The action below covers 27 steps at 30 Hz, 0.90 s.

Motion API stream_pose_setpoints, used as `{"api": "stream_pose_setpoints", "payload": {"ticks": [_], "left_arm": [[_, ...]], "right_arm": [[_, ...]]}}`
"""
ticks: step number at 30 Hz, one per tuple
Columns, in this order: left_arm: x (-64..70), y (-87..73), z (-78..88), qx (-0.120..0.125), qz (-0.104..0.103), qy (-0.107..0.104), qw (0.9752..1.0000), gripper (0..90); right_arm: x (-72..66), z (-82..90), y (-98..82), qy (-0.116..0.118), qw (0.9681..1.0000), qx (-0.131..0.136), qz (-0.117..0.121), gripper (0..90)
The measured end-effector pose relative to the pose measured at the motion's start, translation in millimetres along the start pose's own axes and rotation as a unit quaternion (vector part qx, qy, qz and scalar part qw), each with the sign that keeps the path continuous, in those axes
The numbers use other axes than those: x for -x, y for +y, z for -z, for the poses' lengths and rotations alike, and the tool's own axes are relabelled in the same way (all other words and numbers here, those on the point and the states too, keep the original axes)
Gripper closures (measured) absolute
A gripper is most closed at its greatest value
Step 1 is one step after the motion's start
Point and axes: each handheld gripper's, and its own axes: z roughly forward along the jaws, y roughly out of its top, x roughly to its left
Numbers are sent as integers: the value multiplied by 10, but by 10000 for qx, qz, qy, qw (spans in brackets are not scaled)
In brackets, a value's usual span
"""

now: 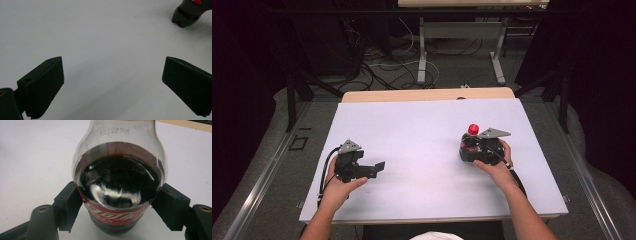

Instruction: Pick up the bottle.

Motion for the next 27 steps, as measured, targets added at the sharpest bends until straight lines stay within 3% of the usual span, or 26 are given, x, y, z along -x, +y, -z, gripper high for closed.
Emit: {"api": "stream_pose_setpoints", "payload": {"ticks": [14,18,27], "left_arm": [[1,-7,-8,-73,4,-10,10000,48],[11,-12,-24,-22,-8,-4,10000,51],[30,-10,-25,-7,-18,-33,10000,55]], "right_arm": [[-4,16,10,10,9999,50,133,287],[-18,40,20,107,9999,5,58,289],[-207,138,120,285,9986,54,446,290]]}}
